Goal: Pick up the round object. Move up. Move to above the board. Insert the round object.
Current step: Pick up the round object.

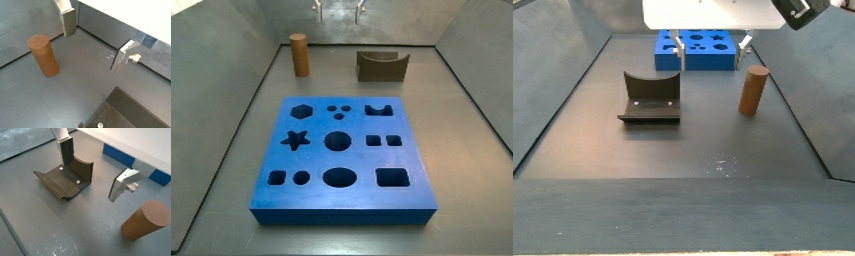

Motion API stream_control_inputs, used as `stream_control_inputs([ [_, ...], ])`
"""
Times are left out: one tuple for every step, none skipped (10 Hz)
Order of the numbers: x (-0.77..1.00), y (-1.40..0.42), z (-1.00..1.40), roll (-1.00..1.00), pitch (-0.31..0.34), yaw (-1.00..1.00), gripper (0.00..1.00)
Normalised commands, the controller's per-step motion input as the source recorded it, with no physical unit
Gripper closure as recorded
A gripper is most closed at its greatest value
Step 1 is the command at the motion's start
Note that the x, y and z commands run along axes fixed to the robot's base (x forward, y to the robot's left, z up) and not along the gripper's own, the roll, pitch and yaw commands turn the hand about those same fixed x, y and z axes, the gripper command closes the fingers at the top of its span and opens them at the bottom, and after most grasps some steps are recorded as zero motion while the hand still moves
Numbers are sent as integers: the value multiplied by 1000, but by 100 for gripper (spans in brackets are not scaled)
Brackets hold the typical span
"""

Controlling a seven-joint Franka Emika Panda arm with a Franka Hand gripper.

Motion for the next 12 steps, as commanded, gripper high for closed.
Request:
stream_control_inputs([
  [-123,20,-57,0,0,0,0],
  [-263,0,-31,-46,-37,49,0],
  [-454,11,-11,-94,-117,34,0],
  [-631,40,0,-137,-203,34,0],
  [-640,0,0,-111,-191,11,0],
  [-671,-29,-20,-191,-263,49,0],
  [-660,-123,-109,-243,-297,117,0],
  [-611,-60,-129,-263,-260,126,0],
  [-566,-14,-126,-280,-229,111,0],
  [-569,-49,-123,-169,-200,143,0],
  [-551,-123,-117,-194,-189,154,0],
  [-386,-294,-149,-231,-163,177,0],
])
